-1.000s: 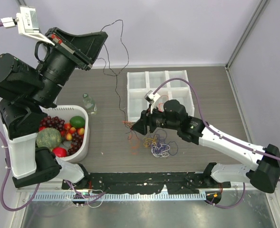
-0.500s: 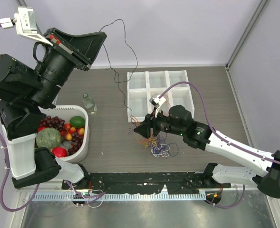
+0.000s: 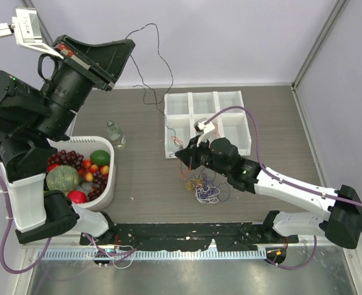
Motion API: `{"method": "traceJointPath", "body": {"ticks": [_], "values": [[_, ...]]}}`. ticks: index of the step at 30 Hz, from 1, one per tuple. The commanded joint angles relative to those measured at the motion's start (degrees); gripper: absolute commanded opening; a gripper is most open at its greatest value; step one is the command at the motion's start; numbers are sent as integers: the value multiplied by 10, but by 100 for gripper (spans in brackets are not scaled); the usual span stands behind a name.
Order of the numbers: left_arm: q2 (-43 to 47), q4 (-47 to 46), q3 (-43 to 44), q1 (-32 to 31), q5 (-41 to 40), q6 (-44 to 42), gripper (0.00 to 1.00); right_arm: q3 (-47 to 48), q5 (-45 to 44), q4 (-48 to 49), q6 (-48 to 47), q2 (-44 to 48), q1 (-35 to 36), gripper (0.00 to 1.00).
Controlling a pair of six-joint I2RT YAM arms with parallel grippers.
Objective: Untangle the cables
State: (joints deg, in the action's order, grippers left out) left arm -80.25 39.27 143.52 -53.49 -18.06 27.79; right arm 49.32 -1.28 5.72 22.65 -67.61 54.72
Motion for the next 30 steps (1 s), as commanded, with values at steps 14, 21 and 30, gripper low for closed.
{"method": "traceJointPath", "body": {"ticks": [14, 21, 30], "values": [[28, -104, 21, 2, -94, -139, 0, -261, -261, -257, 221, 214, -5, 1], [7, -78, -18, 1, -110, -148, 0, -202, -287, -330, 237, 217, -5, 1], [-13, -71, -105, 3, -125, -179, 0, -118, -259, -392, 244, 152, -5, 42]]}}
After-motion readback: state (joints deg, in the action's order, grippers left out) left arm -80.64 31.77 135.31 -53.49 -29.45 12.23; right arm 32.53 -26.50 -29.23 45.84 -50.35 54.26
